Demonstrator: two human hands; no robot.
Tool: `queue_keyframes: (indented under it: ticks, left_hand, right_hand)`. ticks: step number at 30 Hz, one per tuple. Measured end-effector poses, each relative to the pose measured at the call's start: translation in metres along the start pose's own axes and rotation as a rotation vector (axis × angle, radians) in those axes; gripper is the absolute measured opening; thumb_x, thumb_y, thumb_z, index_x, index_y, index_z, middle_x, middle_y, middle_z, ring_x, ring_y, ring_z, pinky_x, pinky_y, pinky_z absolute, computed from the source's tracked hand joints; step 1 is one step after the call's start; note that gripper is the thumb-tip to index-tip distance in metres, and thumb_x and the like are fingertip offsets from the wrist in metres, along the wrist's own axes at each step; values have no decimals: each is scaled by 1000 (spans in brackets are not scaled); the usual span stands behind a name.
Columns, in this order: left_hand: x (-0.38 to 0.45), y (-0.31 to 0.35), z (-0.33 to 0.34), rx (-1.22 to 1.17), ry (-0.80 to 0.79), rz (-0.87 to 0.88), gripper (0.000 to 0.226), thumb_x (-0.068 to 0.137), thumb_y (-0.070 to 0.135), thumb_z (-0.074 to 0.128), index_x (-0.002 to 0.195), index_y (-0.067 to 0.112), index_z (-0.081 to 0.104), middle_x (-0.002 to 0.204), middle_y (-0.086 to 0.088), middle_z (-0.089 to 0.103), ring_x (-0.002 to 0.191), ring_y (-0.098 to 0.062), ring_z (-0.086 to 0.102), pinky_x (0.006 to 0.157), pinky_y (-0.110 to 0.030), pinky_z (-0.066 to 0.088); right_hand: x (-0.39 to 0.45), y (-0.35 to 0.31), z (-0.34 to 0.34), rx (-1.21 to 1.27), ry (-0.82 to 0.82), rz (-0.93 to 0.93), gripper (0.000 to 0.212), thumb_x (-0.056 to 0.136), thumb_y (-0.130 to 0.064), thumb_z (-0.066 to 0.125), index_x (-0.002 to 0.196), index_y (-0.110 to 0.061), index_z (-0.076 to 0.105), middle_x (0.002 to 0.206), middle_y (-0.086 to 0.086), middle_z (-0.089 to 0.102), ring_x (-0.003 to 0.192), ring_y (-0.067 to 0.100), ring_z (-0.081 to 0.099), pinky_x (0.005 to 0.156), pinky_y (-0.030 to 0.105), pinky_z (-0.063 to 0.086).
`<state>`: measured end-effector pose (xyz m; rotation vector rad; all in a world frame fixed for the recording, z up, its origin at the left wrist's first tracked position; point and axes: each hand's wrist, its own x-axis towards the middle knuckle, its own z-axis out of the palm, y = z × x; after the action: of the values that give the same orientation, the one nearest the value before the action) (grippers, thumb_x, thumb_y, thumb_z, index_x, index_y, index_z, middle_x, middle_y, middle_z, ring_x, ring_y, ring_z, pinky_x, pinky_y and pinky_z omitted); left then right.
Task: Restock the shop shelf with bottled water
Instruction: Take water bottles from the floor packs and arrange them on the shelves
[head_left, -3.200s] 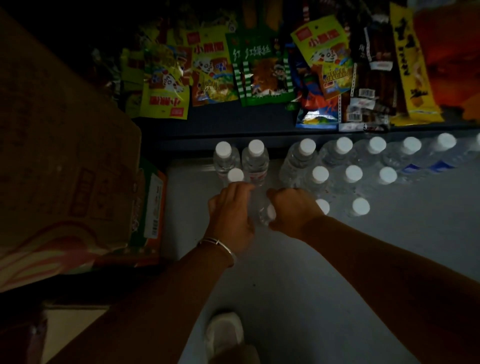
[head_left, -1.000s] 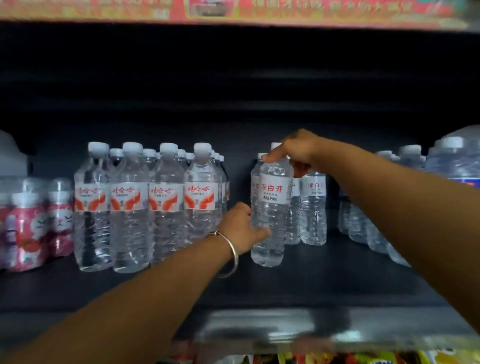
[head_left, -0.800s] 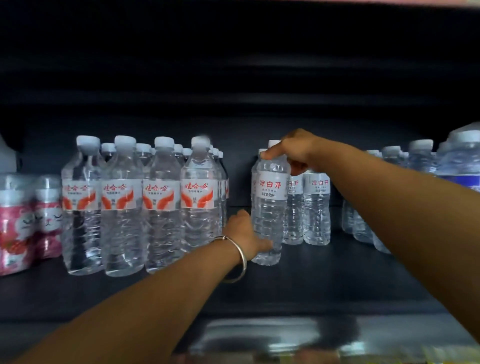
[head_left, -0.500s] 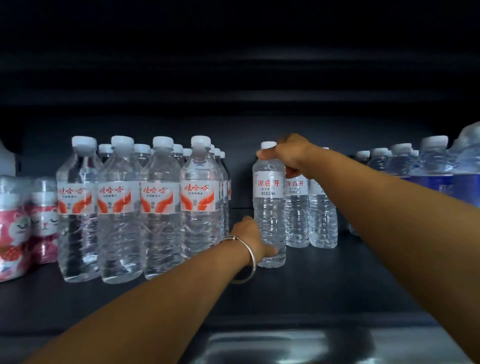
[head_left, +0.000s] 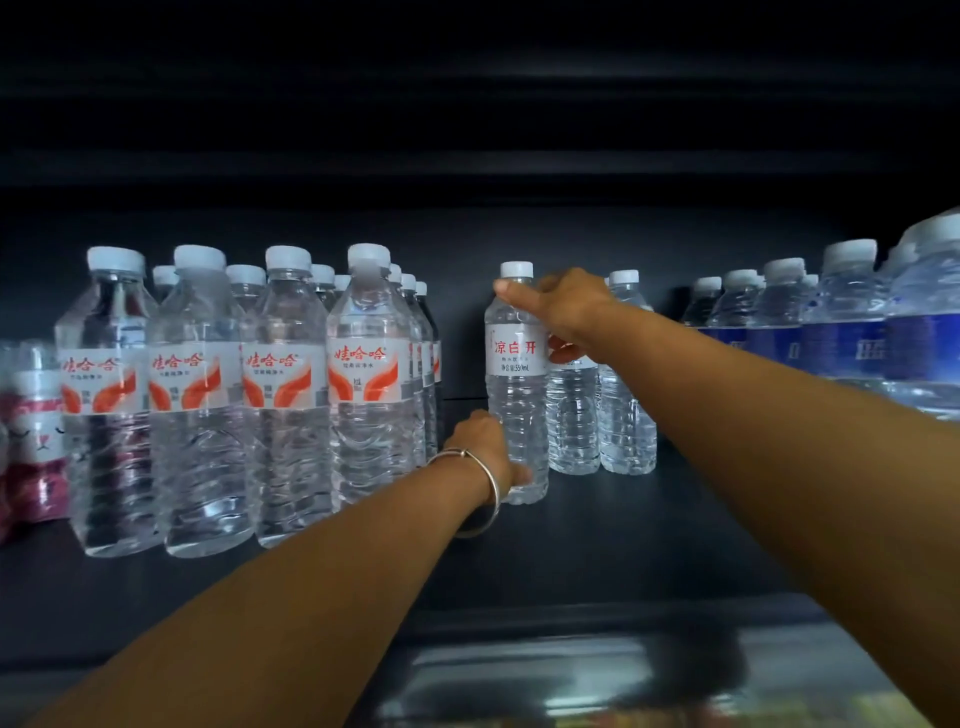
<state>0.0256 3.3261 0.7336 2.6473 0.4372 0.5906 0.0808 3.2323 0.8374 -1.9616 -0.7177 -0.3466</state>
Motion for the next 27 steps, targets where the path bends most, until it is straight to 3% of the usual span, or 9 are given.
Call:
queue_keyframes:
  ticks: [3,8,14,18,22,24,27]
  left_hand:
    - [-1,1,0,17,0,-10,67,82,31,68,132,0,35,133,-14,48,119,-29,51,88,-29,42]
    - [0,-1,-2,29,-24,2,59,79,35,71,125,4,51,125,-11,58,112,-28,57,89,-29,45]
    - [-18,9,-14,81,-81,-8,56,82,36,68,126,4,53,124,-13,59,111,-30,58,98,-38,45]
    - [-38,22,-19,71,-80,9,55,82,31,68,128,6,52,127,-13,58,113,-29,56,100,-41,44]
    - [-72,41,-22,63,40,28,44,88,20,62,126,3,49,126,-13,56,114,-29,54,93,-30,45]
    - [-97,51,-24,44,124,69,44,88,17,60,128,5,46,128,-13,54,115,-29,53,88,-28,43]
    - [-137,64,-20,27,194,130,58,84,18,63,136,9,38,138,-14,44,126,-31,44,101,-34,39]
  right_hand:
    - [-2,5,2,16,0,17,66,80,-62,57,110,-3,58,102,15,65,88,29,66,76,41,58]
    - [-13,13,0,-44,-7,-2,73,82,-67,48,110,-1,58,104,16,65,85,29,67,83,46,56]
    - [-39,22,-13,-115,-39,-14,71,87,-58,50,128,-1,49,123,16,55,100,32,62,89,46,52]
    - [-65,31,-24,-241,-82,-14,65,91,-51,49,123,6,53,117,23,60,99,34,63,90,45,51]
    - [-108,37,-36,-325,-101,-96,52,94,-31,54,140,-11,41,138,13,48,115,25,53,100,31,40]
    - [-133,39,-41,-412,-118,-170,53,94,-28,54,143,-17,36,142,12,45,125,27,47,103,31,36]
    - [-178,47,-49,-629,-100,-277,61,93,-32,54,147,-26,27,147,6,39,134,29,34,106,41,29]
